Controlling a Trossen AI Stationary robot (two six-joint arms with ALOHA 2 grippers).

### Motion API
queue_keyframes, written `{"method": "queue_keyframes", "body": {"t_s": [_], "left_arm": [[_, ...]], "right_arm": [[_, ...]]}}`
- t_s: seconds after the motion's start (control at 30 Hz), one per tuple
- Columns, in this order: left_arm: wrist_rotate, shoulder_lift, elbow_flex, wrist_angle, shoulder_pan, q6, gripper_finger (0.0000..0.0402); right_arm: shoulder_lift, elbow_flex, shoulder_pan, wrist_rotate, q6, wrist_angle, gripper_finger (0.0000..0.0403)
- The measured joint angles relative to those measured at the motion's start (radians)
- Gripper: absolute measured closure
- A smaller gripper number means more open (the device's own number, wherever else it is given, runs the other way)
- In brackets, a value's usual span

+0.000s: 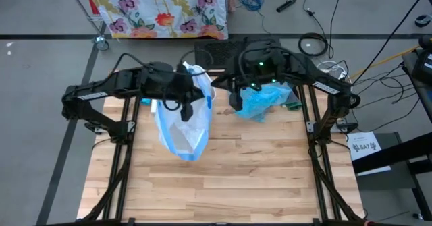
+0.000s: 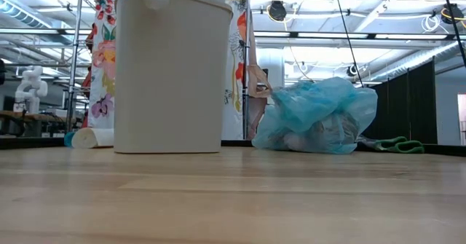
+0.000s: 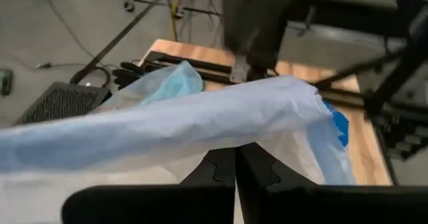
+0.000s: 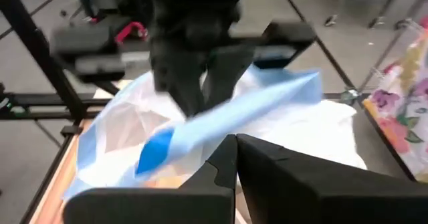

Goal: Place trash/remove bag and relplace
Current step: Put the white trash bag into the white trash bin

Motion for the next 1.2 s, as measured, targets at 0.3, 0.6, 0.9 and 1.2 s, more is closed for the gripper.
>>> {"method": "queue_keyframes", "body": {"t_s": [0.3, 0.6, 0.9, 1.2], "left_arm": [[-0.097, -0.016, 0.066, -0.255, -0.051, -0.279, 0.0401], [-0.100, -0.016, 0.067, -0.327, -0.090, -0.515, 0.0401], [-0.079, -0.016, 0.067, -0.472, -0.145, -0.674, 0.0402], [-0.332, -0.016, 0.067, -0.704, -0.140, -0.718, 0.0402]], "right_arm": [[0.063, 0.000, -0.006, -0.051, -0.108, 0.182, 0.0403], [0.147, 0.000, -0.011, -0.204, -0.098, 0.263, 0.0403], [0.235, -0.001, -0.066, 0.075, -0.086, -0.007, 0.0403], [0.211, 0.001, -0.128, 0.099, 0.001, -0.050, 0.0403]]}}
